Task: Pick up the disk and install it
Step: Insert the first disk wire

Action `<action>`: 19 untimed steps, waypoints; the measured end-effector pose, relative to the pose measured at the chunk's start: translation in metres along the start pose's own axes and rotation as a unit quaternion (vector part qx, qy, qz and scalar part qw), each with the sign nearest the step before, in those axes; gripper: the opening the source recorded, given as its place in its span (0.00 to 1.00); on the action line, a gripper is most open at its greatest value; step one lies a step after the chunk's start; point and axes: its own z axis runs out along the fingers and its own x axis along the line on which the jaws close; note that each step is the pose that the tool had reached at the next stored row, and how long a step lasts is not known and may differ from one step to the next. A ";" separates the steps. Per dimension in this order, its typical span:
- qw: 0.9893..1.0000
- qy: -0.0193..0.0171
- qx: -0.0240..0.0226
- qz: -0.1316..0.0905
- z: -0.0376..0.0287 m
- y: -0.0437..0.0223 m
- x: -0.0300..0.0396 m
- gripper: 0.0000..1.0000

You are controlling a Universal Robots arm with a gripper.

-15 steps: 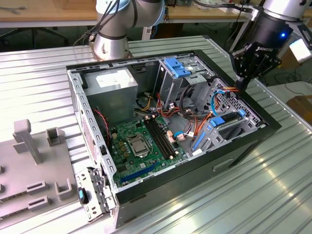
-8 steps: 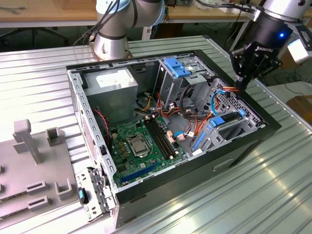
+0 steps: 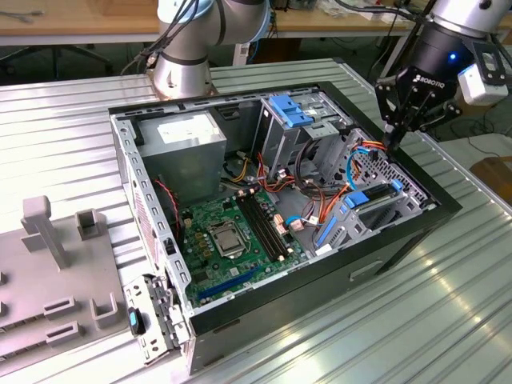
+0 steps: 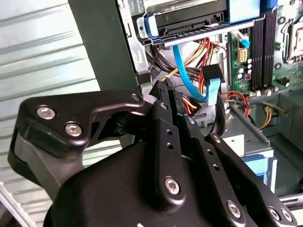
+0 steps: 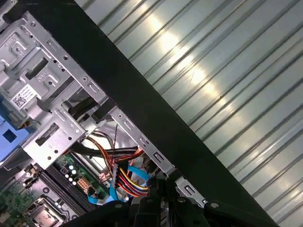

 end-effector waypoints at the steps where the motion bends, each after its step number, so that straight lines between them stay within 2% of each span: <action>1: 1.000 0.002 0.000 0.013 0.0002 0.0000 0.0000 0.16; 2: 0.999 0.004 0.001 0.033 0.0004 0.0001 0.0000 0.16; 4: 0.999 0.007 0.001 0.054 0.0007 0.0001 0.0000 0.16; 5: 0.998 0.009 0.001 0.067 0.0009 0.0001 0.0000 0.16; 7: 0.995 0.013 0.002 0.098 0.0014 0.0002 0.0000 0.16; 9: 0.994 0.014 0.002 0.112 0.0017 0.0002 0.0000 0.16; 10: 0.992 0.016 0.002 0.126 0.0019 0.0002 0.0000 0.16; 12: 0.989 0.019 0.003 0.147 0.0022 0.0003 0.0001 0.16; 15: 0.985 0.022 0.003 0.168 0.0023 0.0003 0.0000 0.16; 17: 0.983 0.024 0.003 0.184 0.0023 0.0003 0.0000 0.16; 18: 0.981 0.025 0.003 0.193 0.0023 0.0003 0.0001 0.16; 19: 0.978 0.027 0.004 0.208 0.0023 0.0003 0.0000 0.16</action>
